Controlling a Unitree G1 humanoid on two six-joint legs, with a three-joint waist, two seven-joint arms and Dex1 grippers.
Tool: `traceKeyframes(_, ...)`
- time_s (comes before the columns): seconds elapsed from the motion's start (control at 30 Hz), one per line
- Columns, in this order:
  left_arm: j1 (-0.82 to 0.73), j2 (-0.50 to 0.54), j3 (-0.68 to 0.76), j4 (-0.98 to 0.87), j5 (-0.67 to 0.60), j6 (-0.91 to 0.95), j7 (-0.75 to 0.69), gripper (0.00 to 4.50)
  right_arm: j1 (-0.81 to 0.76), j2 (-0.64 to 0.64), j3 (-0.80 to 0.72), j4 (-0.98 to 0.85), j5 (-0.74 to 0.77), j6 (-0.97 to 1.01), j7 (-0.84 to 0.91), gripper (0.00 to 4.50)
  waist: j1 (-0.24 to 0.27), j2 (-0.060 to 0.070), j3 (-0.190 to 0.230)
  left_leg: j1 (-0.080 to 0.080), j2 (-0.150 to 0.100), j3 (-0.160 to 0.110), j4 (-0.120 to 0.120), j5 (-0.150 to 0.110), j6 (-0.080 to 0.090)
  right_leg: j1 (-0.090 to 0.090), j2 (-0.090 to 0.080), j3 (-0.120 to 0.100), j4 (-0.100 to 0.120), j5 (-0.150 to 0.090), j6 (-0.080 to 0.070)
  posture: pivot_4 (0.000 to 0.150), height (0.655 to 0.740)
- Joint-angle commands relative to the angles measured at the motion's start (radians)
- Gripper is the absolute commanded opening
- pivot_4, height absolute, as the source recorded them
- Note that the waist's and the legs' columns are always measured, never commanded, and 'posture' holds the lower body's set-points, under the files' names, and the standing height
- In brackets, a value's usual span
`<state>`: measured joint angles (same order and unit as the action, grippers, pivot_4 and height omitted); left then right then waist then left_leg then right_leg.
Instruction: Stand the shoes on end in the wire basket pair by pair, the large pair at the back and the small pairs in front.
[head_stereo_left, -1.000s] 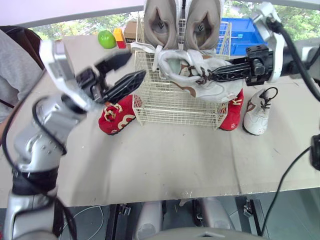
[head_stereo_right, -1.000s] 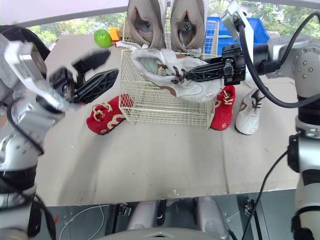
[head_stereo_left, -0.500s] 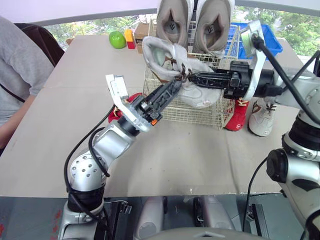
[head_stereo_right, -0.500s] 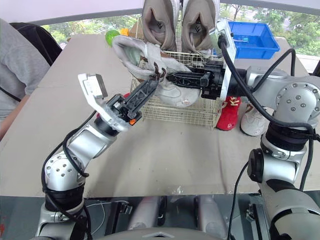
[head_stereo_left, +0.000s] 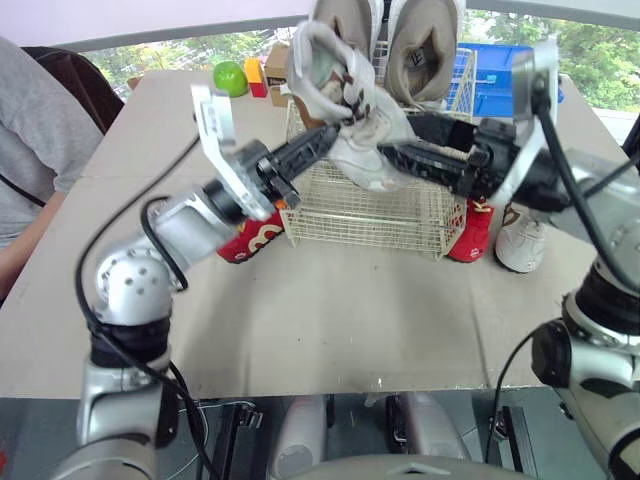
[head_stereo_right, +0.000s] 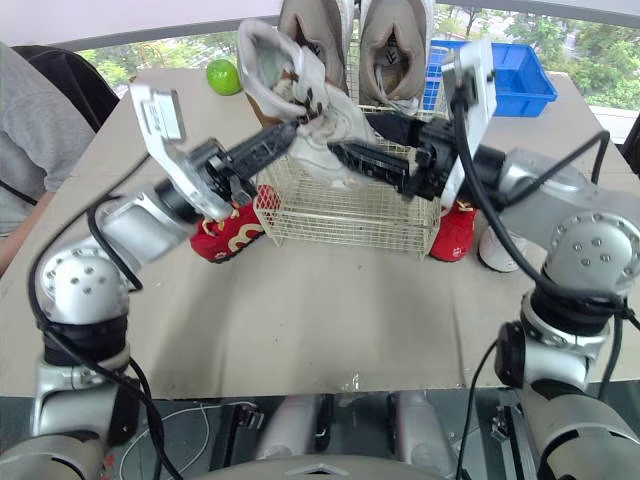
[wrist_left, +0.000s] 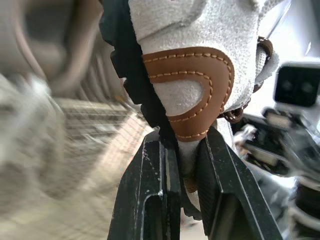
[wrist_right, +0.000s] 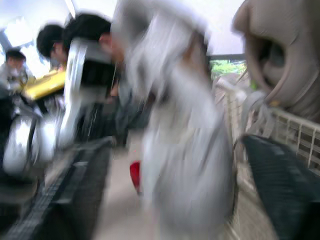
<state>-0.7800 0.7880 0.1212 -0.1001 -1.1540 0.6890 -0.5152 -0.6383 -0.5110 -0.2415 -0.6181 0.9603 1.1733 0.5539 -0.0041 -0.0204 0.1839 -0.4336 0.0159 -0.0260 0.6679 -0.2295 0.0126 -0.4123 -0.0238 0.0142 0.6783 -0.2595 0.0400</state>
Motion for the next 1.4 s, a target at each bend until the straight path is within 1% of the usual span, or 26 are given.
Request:
traceKeyframes(0.03, -0.113, 0.048, -0.027, 0.083, 0.139, -0.054, -0.183, 0.2, 0.051, -0.023, -0.002, -0.089, -0.05, -0.153, 0.046, 4.05, -0.008, 0.002, 0.0, 0.001, -0.001, 0.002, -0.001, 0.0, 0.0, 0.0, -0.001, 0.004, 0.0, 0.0, 0.0, 0.15, 0.74)
traceKeyframes(0.07, -0.153, 0.066, -0.047, 0.125, 0.193, -0.075, -0.237, 0.2, 0.08, -0.022, -0.006, -0.096, -0.059, -0.18, 0.041, 4.05, -0.009, 0.002, 0.0, 0.002, -0.001, 0.001, -0.001, 0.0, 0.0, 0.0, -0.001, 0.005, 0.0, 0.0, 0.0, 0.15, 0.74)
traceKeyframes(0.13, -0.218, 0.095, -0.116, 0.204, 0.354, -0.182, -0.363, 0.2, 0.138, -0.049, -0.008, -0.106, -0.086, -0.209, 0.028, 4.05, -0.009, 0.002, 0.0, 0.001, 0.0, 0.002, -0.001, 0.0, 0.0, 0.0, -0.001, 0.003, 0.0, 0.0, 0.0, 0.15, 0.74)
traceKeyframes(0.23, -0.285, 0.076, -0.145, 0.316, 0.476, -0.267, -0.443, 0.2, 0.192, -0.073, -0.01, -0.118, -0.094, -0.25, 0.024, 4.05, -0.01, 0.002, 0.0, 0.002, 0.0, 0.003, -0.002, 0.0, 0.0, 0.0, -0.001, 0.004, 0.0, 0.0, 0.0, 0.15, 0.74)
traceKeyframes(0.3, -0.29, 0.07, -0.171, 0.357, 0.549, -0.315, -0.505, 0.2, 0.222, -0.087, -0.022, -0.134, -0.084, -0.268, 0.019, 4.05, -0.011, 0.002, 0.0, 0.002, 0.001, 0.003, -0.002, 0.0, 0.0, 0.0, 0.0, 0.003, 0.0, 0.0, 0.0, 0.15, 0.74)
traceKeyframes(0.37, -0.276, 0.055, -0.177, 0.374, 0.576, -0.327, -0.553, 0.2, 0.262, -0.107, -0.035, -0.163, -0.091, -0.304, 0.029, 4.05, -0.01, 0.002, 0.0, 0.002, 0.001, 0.003, -0.002, 0.0, 0.0, 0.0, 0.0, 0.003, 0.0, 0.0, 0.0, 0.15, 0.74)
traceKeyframes(0.43, -0.263, 0.041, -0.189, 0.408, 0.638, -0.381, -0.586, 0.2, 0.306, -0.127, -0.041, -0.189, -0.121, -0.355, 0.046, 4.05, -0.009, 0.002, 0.0, 0.001, 0.002, 0.003, -0.002, 0.0, 0.0, -0.001, 0.0, 0.003, 0.0, 0.0, 0.0, 0.15, 0.74)
traceKeyframes(0.53, -0.239, 0.011, -0.196, 0.444, 0.687, -0.423, -0.623, 0.2, 0.348, -0.144, -0.053, -0.195, -0.113, -0.399, 0.055, 4.05, -0.007, 0.001, 0.0, 0.001, 0.002, 0.002, -0.001, 0.0, 0.0, 0.0, 0.0, 0.003, 0.0, 0.0, 0.0, 0.15, 0.74)
traceKeyframes(0.6, -0.205, -0.008, -0.215, 0.451, 0.728, -0.488, -0.652, 0.2, 0.361, -0.157, -0.049, -0.186, -0.123, -0.414, 0.051, 4.05, -0.009, 0.002, 0.0, 0.002, 0.002, 0.002, -0.001, 0.0, 0.0, 0.0, 0.0, 0.005, 0.0, 0.0, 0.0, 0.15, 0.74)
traceKeyframes(0.67, -0.187, -0.027, -0.207, 0.457, 0.736, -0.488, -0.658, 0.2, 0.367, -0.166, -0.041, -0.179, -0.131, -0.428, 0.047, 4.05, -0.01, 0.002, 0.0, 0.003, 0.002, 0.002, -0.001, 0.0, 0.0, 0.0, -0.001, 0.007, 0.001, 0.0, 0.0, 0.15, 0.74)
traceKeyframes(0.73, -0.178, -0.041, -0.202, 0.485, 0.778, -0.532, -0.65, 0.2, 0.37, -0.172, -0.036, -0.177, -0.133, -0.441, 0.04, 4.05, -0.01, 0.002, 0.0, 0.003, 0.003, 0.002, 0.0, 0.0, 0.0, 0.0, 0.0, 0.006, 0.001, 0.0, 0.0, 0.15, 0.74)
traceKeyframes(0.8, -0.173, -0.051, -0.189, 0.506, 0.792, -0.53, -0.65, 0.2, 0.371, -0.175, -0.033, -0.172, -0.133, -0.447, 0.032, 4.05, -0.01, 0.002, 0.0, 0.002, 0.003, 0.002, 0.0, 0.0, 0.0, -0.001, 0.0, 0.006, 0.001, 0.0, 0.0, 0.15, 0.74)
traceKeyframes(0.87, -0.159, -0.043, -0.173, 0.515, 0.78, -0.471, -0.666, 0.2, 0.378, -0.184, -0.021, -0.161, -0.152, -0.455, 0.033, 4.05, -0.01, 0.002, 0.0, 0.002, 0.003, 0.002, 0.0, 0.0, 0.0, -0.001, 0.001, 0.005, 0.0, 0.0, 0.0, 0.15, 0.74)
traceKeyframes(0.93, -0.149, -0.024, -0.178, 0.517, 0.8, -0.482, -0.689, 1.21, 0.381, -0.187, -0.013, -0.151, -0.161, -0.46, 0.03, 4.18, -0.011, 0.002, 0.0, 0.002, 0.003, 0.001, -0.001, 0.0, 0.0, -0.001, 0.001, 0.005, 0.0, 0.0, 0.0, 0.15, 0.74)
traceKeyframes(0.97, -0.15, -0.023, -0.171, 0.515, 0.803, -0.48, -0.684, 1.47, 0.382, -0.187, -0.01, -0.15, -0.163, -0.461, 0.027, 4.18, -0.012, 0.002, 0.0, 0.002, 0.004, 0.001, -0.001, 0.0, 0.0, -0.001, 0.001, 0.006, 0.0, 0.0, 0.0, 0.15, 0.74)
traceKeyframes(1.1, -0.162, 0.007, -0.133, 0.489, 0.802, -0.448, -0.67, 3.48, 0.397, -0.192, -0.009, -0.149, -0.17, -0.461, 0.022, 4.18, -0.012, 0.002, 0.0, 0.003, 0.005, 0.001, 0.0, 0.0, 0.0, 0.0, 0.002, 0.006, 0.002, 0.0, 0.0, 0.15, 0.74)
traceKeyframes(1.2, -0.163, 0.037, -0.098, 0.452, 0.79, -0.412, -0.662, 4.42, 0.414, -0.203, -0.014, -0.136, -0.197, -0.461, 0.014, 4.18, -0.011, 0.002, 0.0, 0.003, 0.006, 0.001, 0.001, 0.0, 0.0, 0.0, 0.005, 0.006, 0.002, 0.0, 0.0, 0.15, 0.74)
traceKeyframes(1.33, -0.141, 0.067, 0.004, 0.323, 0.671, -0.233, -0.64, 4.42, 0.448, -0.221, -0.018, -0.092, -0.275, -0.468, -0.019, 4.18, -0.005, 0.002, 0.0, 0.002, 0.007, 0.001, 0.001, 0.0, 0.0, 0.0, 0.004, 0.005, 0.002, 0.0, 0.0, 0.15, 0.74)
traceKeyframes(1.4, -0.112, 0.07, 0.065, 0.257, 0.606, -0.155, -0.615, 4.42, 0.464, -0.223, -0.035, -0.07, -0.269, -0.457, -0.017, 4.18, -0.006, 0.002, 0.0, 0.002, 0.007, 0.001, 0.001, 0.0, 0.0, 0.0, 0.002, 0.005, 0.001, 0.0, 0.0, 0.15, 0.74)
